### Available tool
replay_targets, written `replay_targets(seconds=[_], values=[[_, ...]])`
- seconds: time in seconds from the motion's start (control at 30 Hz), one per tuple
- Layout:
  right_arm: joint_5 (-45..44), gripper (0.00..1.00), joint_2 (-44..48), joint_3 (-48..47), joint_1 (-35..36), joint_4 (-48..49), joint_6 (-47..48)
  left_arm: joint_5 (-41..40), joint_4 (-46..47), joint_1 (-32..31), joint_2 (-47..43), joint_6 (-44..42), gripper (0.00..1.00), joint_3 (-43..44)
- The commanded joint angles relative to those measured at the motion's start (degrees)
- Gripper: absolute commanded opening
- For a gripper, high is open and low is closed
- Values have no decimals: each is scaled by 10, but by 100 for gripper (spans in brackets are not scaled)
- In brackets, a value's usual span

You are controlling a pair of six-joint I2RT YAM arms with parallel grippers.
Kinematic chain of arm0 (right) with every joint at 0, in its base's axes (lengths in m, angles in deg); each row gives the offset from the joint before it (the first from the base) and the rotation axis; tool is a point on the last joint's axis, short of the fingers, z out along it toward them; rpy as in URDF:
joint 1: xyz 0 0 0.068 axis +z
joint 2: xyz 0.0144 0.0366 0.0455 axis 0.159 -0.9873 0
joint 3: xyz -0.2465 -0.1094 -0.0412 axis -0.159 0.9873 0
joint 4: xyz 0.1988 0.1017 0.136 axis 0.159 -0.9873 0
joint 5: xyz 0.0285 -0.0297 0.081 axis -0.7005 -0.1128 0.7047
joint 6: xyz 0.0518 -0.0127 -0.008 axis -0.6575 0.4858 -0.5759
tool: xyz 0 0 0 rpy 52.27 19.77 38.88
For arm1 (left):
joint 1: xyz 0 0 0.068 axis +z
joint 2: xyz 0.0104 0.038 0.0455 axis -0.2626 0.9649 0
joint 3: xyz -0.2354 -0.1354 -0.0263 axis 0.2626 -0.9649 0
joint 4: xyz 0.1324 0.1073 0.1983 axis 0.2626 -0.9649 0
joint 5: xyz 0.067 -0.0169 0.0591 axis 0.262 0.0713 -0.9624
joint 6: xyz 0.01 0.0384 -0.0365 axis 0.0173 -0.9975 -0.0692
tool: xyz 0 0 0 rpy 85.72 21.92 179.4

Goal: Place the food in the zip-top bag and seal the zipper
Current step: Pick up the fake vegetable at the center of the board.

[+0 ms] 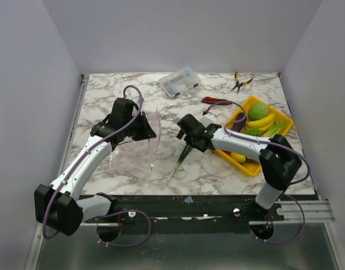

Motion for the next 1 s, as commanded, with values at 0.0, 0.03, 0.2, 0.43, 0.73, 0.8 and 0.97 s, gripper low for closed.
replay_targets(seconds=[0.0,0.03,0.2,0.43,0.73,0.8,0.97], values=[[-25,91,-103,-137,-7,-200,-79,8,-8,2,-12,-7,0,10],[-34,92,-129,-174,-7,-255,-103,6,-10,1,-13,-10,0,12],[-41,87,-221,-254,-8,-326,-106,-12,-9,1,-24,-15,0,9],[-19,73,-214,-173,-7,-230,-108,-18,-11,1,-22,-22,0,8],[-28,44,-216,-142,-11,-182,-107,-19,-12,1,-17,-25,0,8],[-27,35,-207,-124,-11,-160,-106,-18,-12,1,-17,-25,0,8],[-51,14,-166,-91,-11,-135,-101,-23,-17,2,-20,-25,0,6]])
